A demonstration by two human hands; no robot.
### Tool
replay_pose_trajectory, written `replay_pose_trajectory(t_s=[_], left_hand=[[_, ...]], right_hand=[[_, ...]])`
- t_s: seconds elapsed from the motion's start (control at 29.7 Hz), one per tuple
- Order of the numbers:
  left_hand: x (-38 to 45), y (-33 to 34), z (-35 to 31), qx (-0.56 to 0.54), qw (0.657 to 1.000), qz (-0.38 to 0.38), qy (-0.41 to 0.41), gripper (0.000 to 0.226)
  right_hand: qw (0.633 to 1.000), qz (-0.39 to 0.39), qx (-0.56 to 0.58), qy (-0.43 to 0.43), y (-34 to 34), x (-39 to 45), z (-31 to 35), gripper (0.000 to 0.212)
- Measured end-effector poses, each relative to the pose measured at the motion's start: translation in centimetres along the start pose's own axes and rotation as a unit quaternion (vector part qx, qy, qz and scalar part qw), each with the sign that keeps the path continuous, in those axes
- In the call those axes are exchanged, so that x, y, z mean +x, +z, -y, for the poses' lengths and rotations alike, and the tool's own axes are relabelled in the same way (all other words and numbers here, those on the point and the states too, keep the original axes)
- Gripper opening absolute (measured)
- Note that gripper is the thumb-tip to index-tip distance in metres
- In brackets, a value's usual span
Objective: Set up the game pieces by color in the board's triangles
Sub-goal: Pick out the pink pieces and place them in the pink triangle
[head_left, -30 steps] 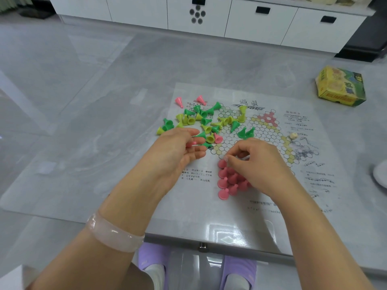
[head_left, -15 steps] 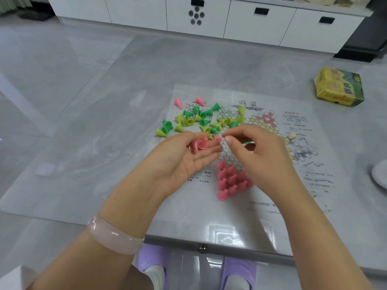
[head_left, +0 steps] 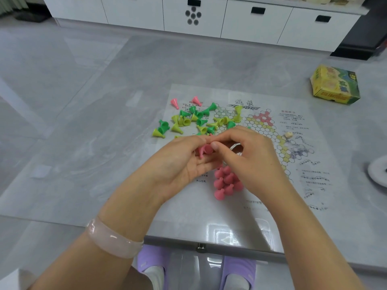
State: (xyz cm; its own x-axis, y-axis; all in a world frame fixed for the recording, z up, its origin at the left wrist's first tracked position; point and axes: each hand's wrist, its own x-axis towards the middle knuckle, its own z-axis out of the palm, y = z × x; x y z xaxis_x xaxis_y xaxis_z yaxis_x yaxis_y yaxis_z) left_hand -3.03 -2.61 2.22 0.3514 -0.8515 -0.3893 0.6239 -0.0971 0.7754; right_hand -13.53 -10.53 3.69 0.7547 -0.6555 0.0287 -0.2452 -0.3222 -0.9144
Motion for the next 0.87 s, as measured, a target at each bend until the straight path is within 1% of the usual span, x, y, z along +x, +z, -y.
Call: replay_pose_trajectory(t_s=[0.07,0.17,0.27,0.34,0.47,0.64,0.87], left_hand=[[-0.1,0.0,-0.1,0.034,0.999,-0.010,0.006,0.032],[-0.3,-0.3,-0.4,0.079,0.995,-0.051,0.031,0.025],[-0.6,-0.5,-1.1,0.088,0.992,-0.083,0.036,0.017],[-0.6,-0.6,-1.4,0.094,0.990,-0.101,0.033,0.014],[-0.7,-0.6,-1.5,0.101,0.987,-0.119,0.032,0.024],[-0.4,-0.4,-1.5,0.068,0.987,-0.141,0.042,0.028],[-0.3,-0.4,-1.4,0.050,0.985,-0.156,0.046,0.026]], right_hand=[[1.000,-0.011,-0.008,-0.009,-0.2,0.1,-0.1,0.018],[0.997,-0.048,-0.041,-0.038,-1.3,0.4,-0.5,0.022],[0.994,-0.065,-0.087,-0.017,-3.0,0.5,-1.5,0.023],[0.991,-0.060,-0.121,0.010,-4.0,0.3,-2.4,0.018],[0.983,-0.053,-0.174,0.029,-5.5,-0.2,-3.3,0.019],[0.970,0.006,-0.238,0.056,-6.3,-0.8,-3.9,0.016],[0.967,0.022,-0.238,0.086,-6.5,-1.0,-4.0,0.010]])
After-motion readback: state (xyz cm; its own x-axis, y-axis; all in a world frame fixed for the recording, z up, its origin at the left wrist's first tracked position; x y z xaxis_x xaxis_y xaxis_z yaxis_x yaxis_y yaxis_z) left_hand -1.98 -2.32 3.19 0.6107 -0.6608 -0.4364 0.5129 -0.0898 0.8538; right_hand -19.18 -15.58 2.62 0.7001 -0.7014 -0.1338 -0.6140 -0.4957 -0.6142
